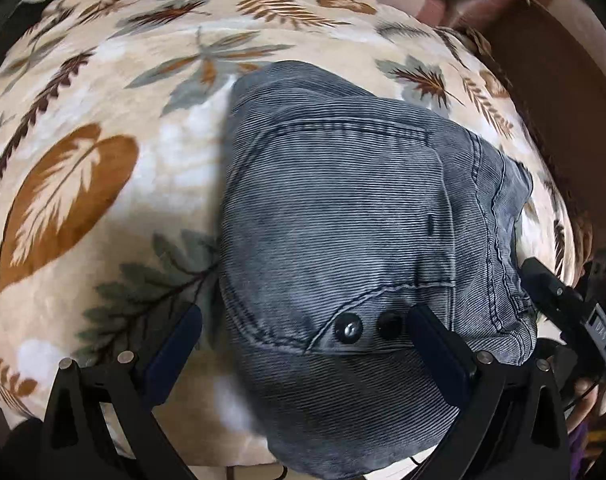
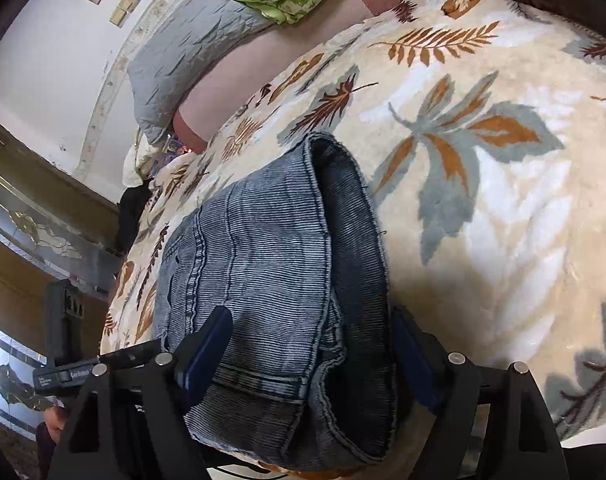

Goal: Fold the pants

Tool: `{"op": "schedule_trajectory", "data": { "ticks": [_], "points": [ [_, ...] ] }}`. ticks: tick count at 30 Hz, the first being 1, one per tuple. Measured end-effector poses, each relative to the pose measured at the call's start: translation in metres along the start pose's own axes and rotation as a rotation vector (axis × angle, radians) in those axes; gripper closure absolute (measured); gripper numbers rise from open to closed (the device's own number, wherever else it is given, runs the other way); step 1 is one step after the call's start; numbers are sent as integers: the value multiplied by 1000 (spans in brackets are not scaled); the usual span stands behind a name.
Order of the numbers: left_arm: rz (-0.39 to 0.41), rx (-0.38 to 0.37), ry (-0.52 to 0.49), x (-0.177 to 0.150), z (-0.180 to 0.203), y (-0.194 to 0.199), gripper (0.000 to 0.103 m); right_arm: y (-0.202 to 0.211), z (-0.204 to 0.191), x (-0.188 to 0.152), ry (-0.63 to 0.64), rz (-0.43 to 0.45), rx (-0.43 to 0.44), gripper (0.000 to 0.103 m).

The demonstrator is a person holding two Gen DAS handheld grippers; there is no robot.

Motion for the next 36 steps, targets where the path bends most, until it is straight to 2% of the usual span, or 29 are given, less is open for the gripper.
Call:
{"op": "schedule_trajectory", "data": {
  "ticks": [2,4,8,10,12,15,16,17,18,20,21,25,26,28,29,30,32,36],
  "points": [
    [-5,-15,8,2,-3,0,0,12,-4,4,31,70,-55,21],
    [-13,-44,42,4,-12,-1,0,26,-1,9,14,140,-35,21],
    [-15,-57,51,8,-18,-1,0,11,25,8,-151,56,69,21],
    [-13,-70,34,10,-14,-1,0,10,21,9,-128,38,81,21],
    [-18,-96,5,13,-5,-3,0,-2,21,7,-156,-24,152,20],
    [-14,-106,-29,14,1,-6,0,-9,16,8,-136,-60,170,19],
    [-15,-117,-28,15,0,-7,0,-12,16,8,-152,-73,211,19],
    [-19,-139,-16,16,-2,-8,0,-19,18,8,-195,-103,294,19],
    [-20,-152,-7,17,-4,-9,0,-25,17,6,-213,-124,325,19],
    [-18,-177,0,18,-6,-8,0,-33,9,6,-177,-140,303,17],
    [-18,-177,-1,18,-5,-8,0,-36,6,6,-171,-144,307,13],
    [-3,-194,-12,20,0,-5,0,-46,3,7,-181,-132,303,13],
    [-1,-197,-11,21,1,-5,1,-47,3,6,-184,-125,297,15],
    [4,-194,-7,21,2,-5,1,-46,6,3,-173,-123,264,25],
    [8,-193,-3,21,2,-5,1,-46,11,2,-176,-123,231,39],
    [12,-193,1,21,2,-5,1,-45,17,1,-194,-120,230,48],
    [21,-190,0,19,1,-2,3,-40,24,2,-223,-113,260,52],
    [38,-157,-3,18,2,0,14,-36,18,0,-172,-105,244,56]
  ]
}}
Point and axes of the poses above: each gripper's, at about its wrist camera, not at the fingertips, and y roughly against the way its jaws point, z to its right, x to its top, the point moved 1 cm from there along -y, roughly the way its jaws point, and after that the axes turned 14 degrees about x, right-handed, at the moved point
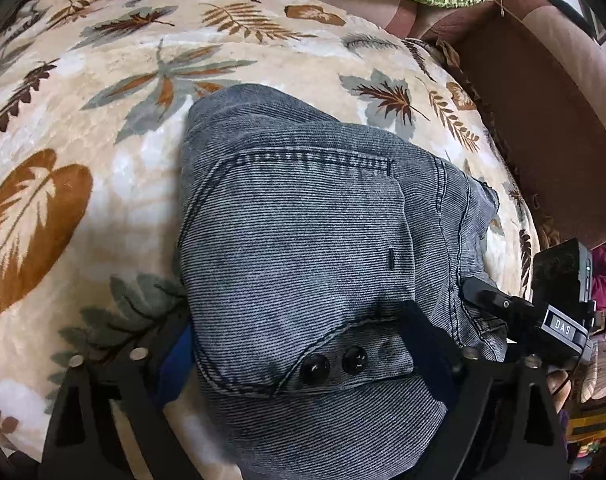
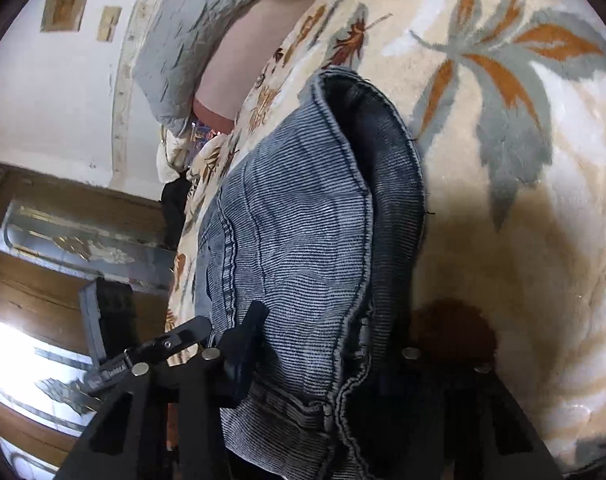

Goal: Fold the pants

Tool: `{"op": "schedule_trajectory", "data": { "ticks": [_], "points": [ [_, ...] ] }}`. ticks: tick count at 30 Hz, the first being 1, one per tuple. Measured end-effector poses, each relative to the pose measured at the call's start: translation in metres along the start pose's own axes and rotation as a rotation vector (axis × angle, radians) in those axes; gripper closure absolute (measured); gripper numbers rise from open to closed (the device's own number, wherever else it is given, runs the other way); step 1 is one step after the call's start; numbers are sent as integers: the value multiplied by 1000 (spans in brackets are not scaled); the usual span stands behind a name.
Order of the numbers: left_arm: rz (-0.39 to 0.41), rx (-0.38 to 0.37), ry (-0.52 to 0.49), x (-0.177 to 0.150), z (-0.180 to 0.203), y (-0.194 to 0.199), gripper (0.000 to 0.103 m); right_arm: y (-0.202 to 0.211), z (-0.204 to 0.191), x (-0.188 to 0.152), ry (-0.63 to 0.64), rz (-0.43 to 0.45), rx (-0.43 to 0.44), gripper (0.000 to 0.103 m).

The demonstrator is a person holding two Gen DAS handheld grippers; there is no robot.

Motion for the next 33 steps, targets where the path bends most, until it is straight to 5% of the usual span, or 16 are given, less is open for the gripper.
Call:
{"op": "schedule_trajectory", "data": {
  "ticks": [2,4,9,16,21,24,28,33],
  "points": [
    [18,12,6,-1,-1,5,24,-1,-7,-2,30,8,-8,58],
    [33,26,8,-1,-2,10,44,-2,-19,-4,100,18,-47,60],
    [83,42,-11,5,0,23,64,-10,-49,-13,265,40,-122,63],
    [92,48,-12,4,-3,18,65,-14,-37,-9,194,30,-126,63],
    [57,79,2,3,-7,6,47,-13,-29,-7,158,25,-97,63],
    [52,69,16,3,-10,4,47,-14,-30,-8,164,28,-99,63],
    [91,59,4,2,-6,14,70,-13,-41,-13,217,50,-127,63],
    [128,60,9,2,-5,27,82,-16,-69,-23,365,91,-174,63]
  ]
}}
Point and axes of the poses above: each gripper's, at about its wrist camera, not at the fingertips, and y roughly against the way its jaws point, z to its right, x to its top, the point moved 1 cm from there along -y, roughly the way its jaws point, and after that the axes turned 14 degrees about x, right-handed, at the moved point
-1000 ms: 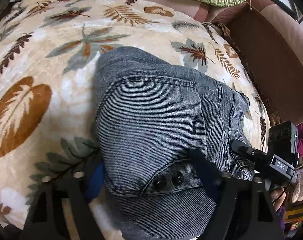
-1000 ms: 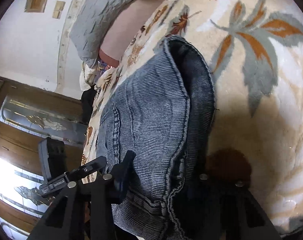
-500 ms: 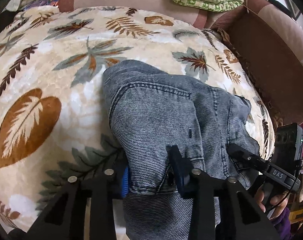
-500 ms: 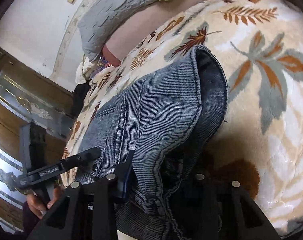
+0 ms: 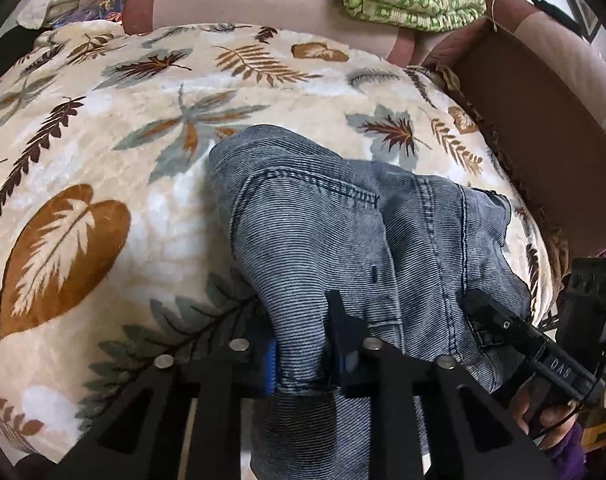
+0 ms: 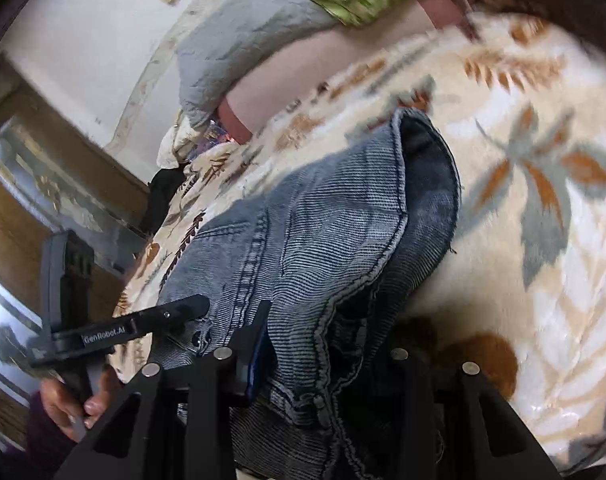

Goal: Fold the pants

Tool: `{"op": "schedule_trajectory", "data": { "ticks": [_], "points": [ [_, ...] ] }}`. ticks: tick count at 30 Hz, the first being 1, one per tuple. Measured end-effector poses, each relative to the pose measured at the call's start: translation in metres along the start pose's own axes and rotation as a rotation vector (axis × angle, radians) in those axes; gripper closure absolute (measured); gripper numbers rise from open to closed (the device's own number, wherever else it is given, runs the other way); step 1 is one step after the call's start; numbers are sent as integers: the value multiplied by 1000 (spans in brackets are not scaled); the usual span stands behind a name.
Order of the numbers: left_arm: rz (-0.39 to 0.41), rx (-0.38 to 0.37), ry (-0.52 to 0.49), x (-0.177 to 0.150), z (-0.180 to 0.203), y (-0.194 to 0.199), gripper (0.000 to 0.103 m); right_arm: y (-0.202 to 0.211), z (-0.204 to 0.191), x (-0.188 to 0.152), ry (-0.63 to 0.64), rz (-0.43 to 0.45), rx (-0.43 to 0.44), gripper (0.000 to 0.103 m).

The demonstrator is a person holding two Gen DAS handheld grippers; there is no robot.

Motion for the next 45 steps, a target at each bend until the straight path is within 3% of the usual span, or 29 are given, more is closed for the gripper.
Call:
{"op": "schedule_trajectory", "data": {
  "ticks": [7,12,17,20,22,24,25,26,27,29,32,36,37,40,42,45],
  "points": [
    [72,55,21,6,-16,25,82,-13,-34,10,110,11,28,65],
    [94,130,65,27,-50,32,82,-51,-45,36,131,-8,79,66],
    [72,182,93,53,-77,14,82,-101,-48,73,111,-14,123,70],
    [39,218,96,64,-87,-8,81,-131,-46,84,116,-60,66,70],
    [4,216,130,62,-98,-20,73,-144,-37,84,105,-95,-3,68],
    [-4,209,145,54,-104,-25,62,-153,-19,78,75,-157,-71,53],
    [-2,228,139,49,-105,-26,48,-153,-11,73,59,-166,-93,46],
    [3,250,134,45,-106,-25,40,-150,-1,68,27,-160,-105,35],
    [10,271,130,41,-107,-23,32,-146,4,66,2,-151,-91,34],
    [15,273,131,36,-109,-16,32,-135,1,67,-1,-134,-108,34],
    [38,303,141,31,-107,1,32,-111,-22,61,116,-63,-191,34],
    [107,376,89,17,-94,25,32,-83,-60,39,270,8,-171,34],
    [118,386,60,9,-87,29,32,-82,-70,31,316,-18,-163,34],
    [82,406,5,-5,-76,20,32,-94,-72,15,335,-97,-175,51],
    [59,427,7,-9,-76,7,31,-108,-59,8,300,-175,-220,52],
    [36,422,44,-9,-78,12,31,-96,-59,11,252,-164,-214,52]
  ]
}}
Point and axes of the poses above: each gripper's, at about its wrist camera, not at the fingertips, and y roughly against the way its jaws point, z to its right, x to its top, the point moved 1 cm from there along -y, roughly the way its jaws point, and after that the axes turned 14 degrees about x, right-handed, at the moved point
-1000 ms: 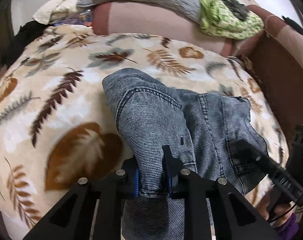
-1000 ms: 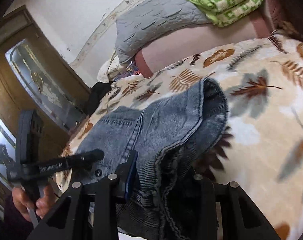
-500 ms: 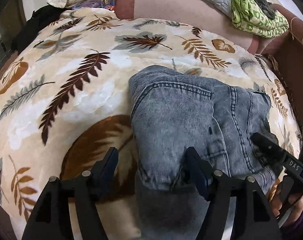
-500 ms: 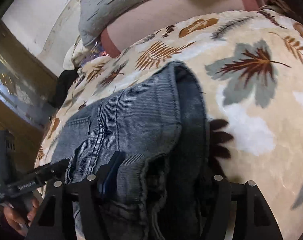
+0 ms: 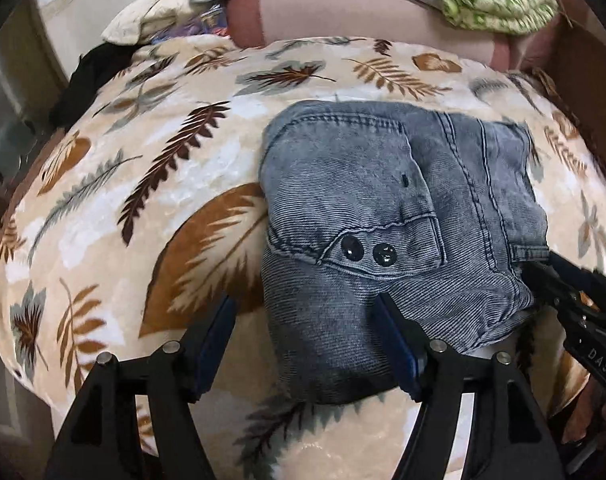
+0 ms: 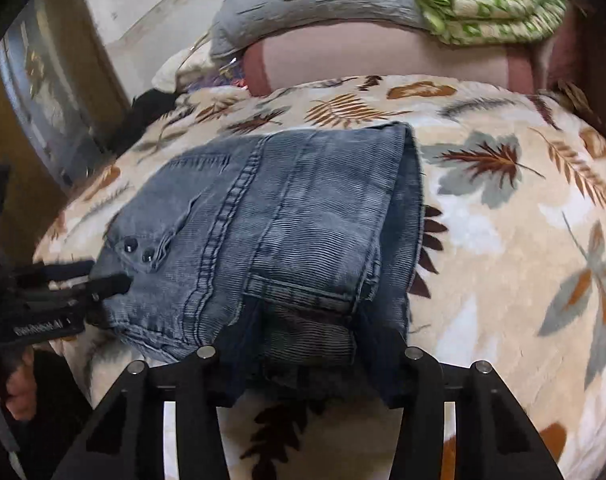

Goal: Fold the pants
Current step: 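Release the jeans and lift both grippers away from the bundle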

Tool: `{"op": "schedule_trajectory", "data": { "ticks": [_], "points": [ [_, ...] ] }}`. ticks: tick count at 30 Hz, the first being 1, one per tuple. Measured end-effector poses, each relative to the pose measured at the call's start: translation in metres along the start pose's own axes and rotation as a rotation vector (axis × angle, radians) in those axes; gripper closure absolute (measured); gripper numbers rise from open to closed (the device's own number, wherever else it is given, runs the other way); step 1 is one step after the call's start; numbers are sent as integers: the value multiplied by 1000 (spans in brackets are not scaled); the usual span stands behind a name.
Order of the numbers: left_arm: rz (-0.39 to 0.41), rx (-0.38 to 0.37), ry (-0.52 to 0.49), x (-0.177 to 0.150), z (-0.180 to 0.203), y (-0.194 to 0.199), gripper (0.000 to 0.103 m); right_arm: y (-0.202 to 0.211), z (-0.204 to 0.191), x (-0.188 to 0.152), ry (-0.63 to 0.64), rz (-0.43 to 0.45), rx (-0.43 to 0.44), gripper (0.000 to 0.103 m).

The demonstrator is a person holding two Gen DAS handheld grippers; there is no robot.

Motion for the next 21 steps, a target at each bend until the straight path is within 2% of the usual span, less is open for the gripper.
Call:
{"op": "schedule_trajectory", "data": {
  "ticks": [1,5,8,9,11,13,14,19,21],
  "points": [
    [5,-7,6,1,-3,8,31,7,0,1,-5,12,13,52],
    [115,13,26,-2,-14,51,31,49,-5,-7,-26,113,80,52],
    [179,18,62,-7,-22,78,29,78,-6,-13,-20,173,80,52],
    [195,28,71,-8,-23,85,25,86,-8,-14,-19,181,81,52],
    [236,59,87,-12,-25,101,23,104,-19,-17,-1,210,73,52],
    [272,86,94,-14,-25,116,22,115,-28,-14,26,230,59,46],
    [280,94,94,-14,-25,120,22,119,-33,-11,38,235,56,37],
    [330,157,101,-19,-30,145,20,142,-55,-8,64,295,46,35],
    [344,185,115,-22,-33,153,18,148,-63,-7,80,320,25,30]
  ]
}}
Point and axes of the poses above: each gripper's, at about its wrist camera, not at the fingertips, and y roughly against the way its jaws point, z to its right, x to its top, the point moved 1 cm from there along -y, roughly the way its jaws point, and after that the axes turned 14 degrees about x, right-handed, at the moved point
